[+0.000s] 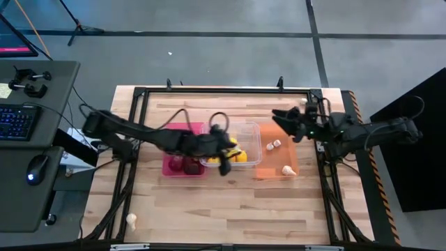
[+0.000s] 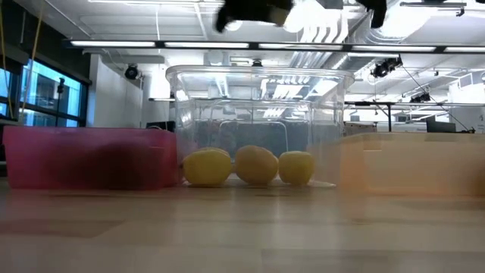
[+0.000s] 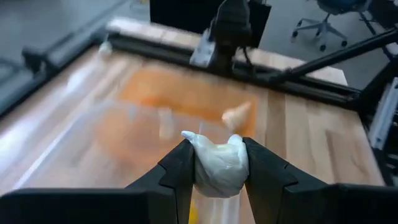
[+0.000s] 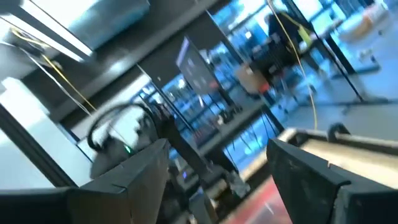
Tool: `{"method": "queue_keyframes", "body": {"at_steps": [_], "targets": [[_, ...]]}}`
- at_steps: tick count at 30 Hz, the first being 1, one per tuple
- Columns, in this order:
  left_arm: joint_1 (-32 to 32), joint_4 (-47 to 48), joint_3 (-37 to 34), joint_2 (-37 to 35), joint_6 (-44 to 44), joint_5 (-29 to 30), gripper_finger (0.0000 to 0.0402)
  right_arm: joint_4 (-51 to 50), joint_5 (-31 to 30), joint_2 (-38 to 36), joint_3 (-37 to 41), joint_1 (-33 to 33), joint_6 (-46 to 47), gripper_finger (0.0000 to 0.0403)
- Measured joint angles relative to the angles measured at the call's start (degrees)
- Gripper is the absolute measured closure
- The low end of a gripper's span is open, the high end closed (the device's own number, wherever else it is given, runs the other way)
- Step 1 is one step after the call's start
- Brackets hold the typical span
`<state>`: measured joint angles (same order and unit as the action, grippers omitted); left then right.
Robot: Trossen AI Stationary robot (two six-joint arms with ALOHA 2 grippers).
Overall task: Sort produce into baskets
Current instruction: Put the white garlic into the orange bin
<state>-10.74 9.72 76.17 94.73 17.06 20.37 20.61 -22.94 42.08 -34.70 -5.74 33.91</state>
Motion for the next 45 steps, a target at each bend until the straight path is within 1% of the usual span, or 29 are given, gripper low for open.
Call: {"method": "queue_keyframes", "body": {"at_steps": [2,4,7,13,18,21,24,26,34,37,41,43,45], "targets": [[0.7,-3.6,2.7,3.9,-3.4,-0.1,0.0299,0.2,0.0,-1.6,0.0,0.0,-1.4,0.0142],[1.2,-7.2,5.3,7.5,-4.6,-0.2,0.0299,0.0,0.0,-2.7,0.0,0.0,-1.9,0.0142],[1.4,-9.5,8.8,11.6,-7.2,-0.5,0.0299,-1.0,0.0,-3.7,0.0,0.0,-1.9,0.0142],[1.9,-13.6,12.4,17.0,-14.5,1.1,0.0300,-3.9,0.0,-3.8,0.0,0.0,-1.1,0.0142],[4.0,-18.1,13.4,20.7,-15.5,0.7,0.0300,-5.9,0.0,-3.8,0.0,0.0,0.5,0.0142],[5.6,-19.5,13.4,22.2,-11.9,-1.9,0.0294,-6.1,0.0,-3.8,0.0,0.0,0.6,0.0142],[7.2,-20.4,13.4,23.0,-7.5,-6.3,0.0279,-6.1,0.0,-3.9,0.0,0.0,0.6,0.0142],[8.0,-20.3,13.4,23.0,-5.4,-8.0,0.0264,-6.2,0.0,-3.9,0.0,0.0,0.6,0.0142],[9.2,-20.4,13.4,22.3,-5.2,-7.8,0.0180,-6.2,1.0,-3.9,0.0,0.0,0.7,0.0142],[9.0,-18.8,13.4,22.3,-5.3,-8.3,0.0153,-6.2,1.0,-3.9,0.0,0.0,0.8,0.0142],[8.4,-9.5,13.2,18.2,-6.5,-11.0,0.0142,-6.2,1.0,-3.9,0.0,0.0,0.7,0.0142],[7.3,-2.5,13.3,14.6,-6.7,-9.4,0.0142,-6.2,1.0,-3.9,0.0,0.0,0.8,0.0142],[5.5,5.2,13.3,10.7,-6.7,-6.3,0.0142,-6.6,1.1,-3.9,0.0,0.0,0.7,0.0142]]}}
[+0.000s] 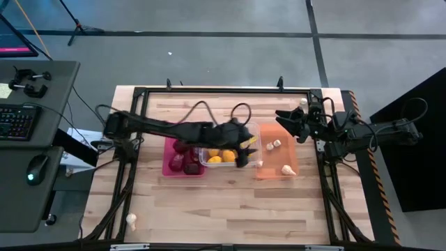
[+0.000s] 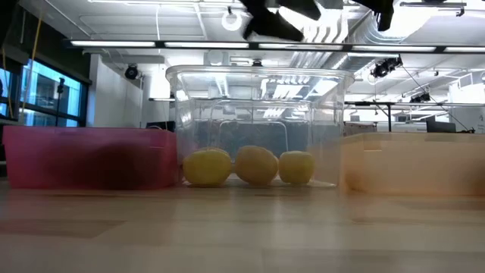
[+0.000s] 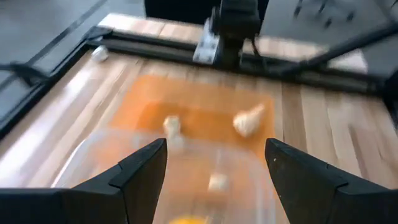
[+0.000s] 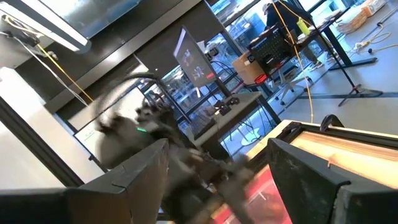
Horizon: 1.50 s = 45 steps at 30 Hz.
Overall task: Sort produce into baskets
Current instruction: Put the white garlic into the orange bin
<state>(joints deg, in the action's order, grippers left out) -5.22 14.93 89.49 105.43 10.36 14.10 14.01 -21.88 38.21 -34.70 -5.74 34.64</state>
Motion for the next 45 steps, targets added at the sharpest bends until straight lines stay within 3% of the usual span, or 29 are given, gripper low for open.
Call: {"method": "queue_keyframes", "body": {"at_steps": [4,7,12,17,19,24,28,36,45], "targets": [[-6.2,13.1,-1.0,-8.4,1.9,7.9,0.0142,-0.8,0.1,0.0,0.0,0.0,0.5,0.0142],[-12.5,19.8,-3.4,-14.1,8.2,12.4,0.0142,-2.0,0.2,0.0,0.0,0.0,2.7,0.0142],[-22.7,30.6,-8.7,-18.9,26.2,11.3,0.0142,-4.7,0.4,0.8,0.0,-0.1,2.9,0.0142],[-32.6,33.8,-14.9,-19.9,44.4,9.2,0.0142,-6.2,0.3,1.9,0.0,-0.1,2.9,0.0142],[-35.3,33.5,-17.7,-19.9,48.8,4.3,0.0142,-6.1,0.3,2.5,0.0,-0.1,3.0,0.0142],[-37.5,35.0,-24.5,-19.9,62.1,-15.0,0.0142,-6.2,0.3,4.5,0.0,-0.1,4.1,0.0142],[-39.3,34.7,-27.8,-20.0,65.5,-25.2,0.0142,-6.1,0.3,6.3,0.1,-0.1,4.2,0.0142],[-40.6,30.3,-32.6,-17.7,67.5,-42.8,0.0142,-6.1,0.8,10.0,0.0,-0.1,5.7,0.0142],[-44.8,30.6,-32.8,-7.9,57.9,-52.9,0.0142,-6.1,0.9,12.1,0.0,-0.1,6.9,0.0142]]}}
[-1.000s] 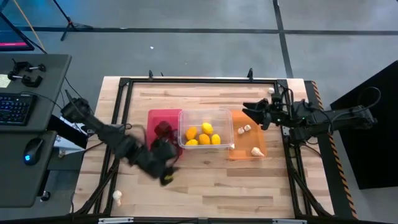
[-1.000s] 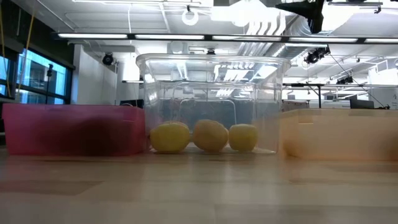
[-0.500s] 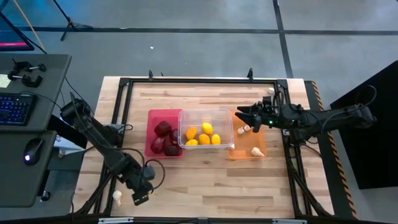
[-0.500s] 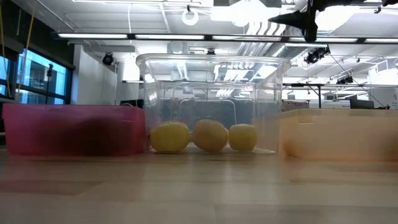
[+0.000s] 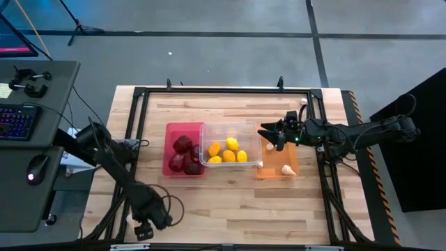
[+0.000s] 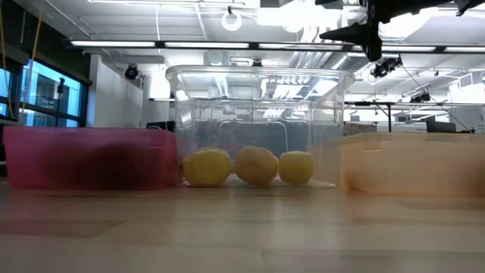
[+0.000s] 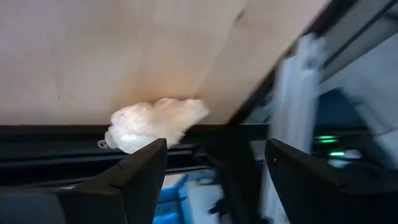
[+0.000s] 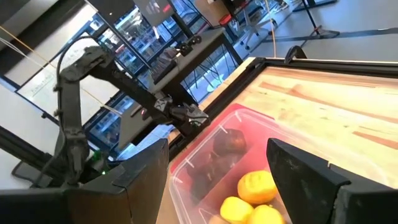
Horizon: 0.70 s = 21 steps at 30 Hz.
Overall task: Sort produce into baskets
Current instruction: Put the white garlic into the orange bin
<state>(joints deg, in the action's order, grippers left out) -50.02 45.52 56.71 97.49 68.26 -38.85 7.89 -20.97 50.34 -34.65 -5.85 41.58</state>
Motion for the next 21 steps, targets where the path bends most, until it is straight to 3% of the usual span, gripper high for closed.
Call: {"method": "queue_keyframes", "body": {"at_steps": [9,14,21], "targets": [[-3.1,6.6,-0.1,5.1,-3.0,1.1,0.0142,0.0,0.0,0.0,0.0,0.0,0.0,0.0142],[-4.5,6.5,-0.1,5.1,-5.9,6.7,0.0142,0.0,0.0,0.0,0.0,0.0,0.0,0.0142],[-4.3,6.4,-0.1,5.1,-5.7,10.1,0.0142,0.0,0.1,0.0,0.0,0.0,0.5,0.0142]]}}
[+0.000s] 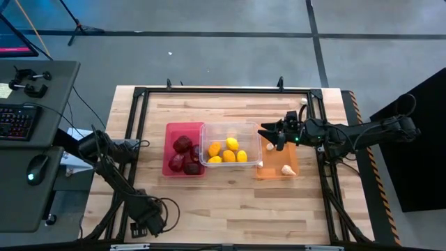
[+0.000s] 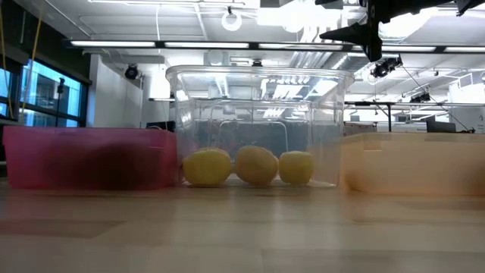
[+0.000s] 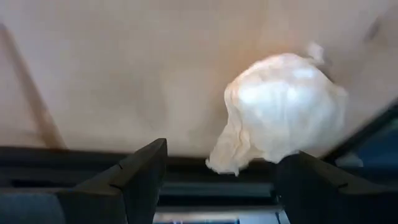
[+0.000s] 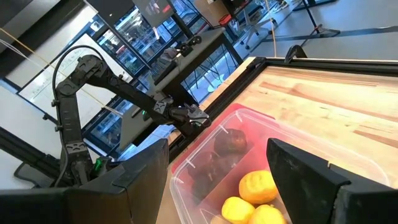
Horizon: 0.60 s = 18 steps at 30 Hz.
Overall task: Sort produce into baskets
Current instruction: Put the white garlic into the orange bin
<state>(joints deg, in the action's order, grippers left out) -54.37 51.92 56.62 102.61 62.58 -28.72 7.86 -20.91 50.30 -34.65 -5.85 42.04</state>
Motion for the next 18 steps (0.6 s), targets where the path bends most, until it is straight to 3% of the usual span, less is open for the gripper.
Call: {"method": "queue_keyframes", "body": {"at_steps": [10,18], "targets": [[-0.2,4.8,0.1,-1.0,-5.4,4.2,0.0142,-0.1,0.1,0.0,0.0,0.0,0.2,0.0142],[-0.7,11.2,1.0,-7.6,-12.6,10.8,0.0142,-0.2,0.1,0.0,0.0,0.0,0.2,0.0142]]}}
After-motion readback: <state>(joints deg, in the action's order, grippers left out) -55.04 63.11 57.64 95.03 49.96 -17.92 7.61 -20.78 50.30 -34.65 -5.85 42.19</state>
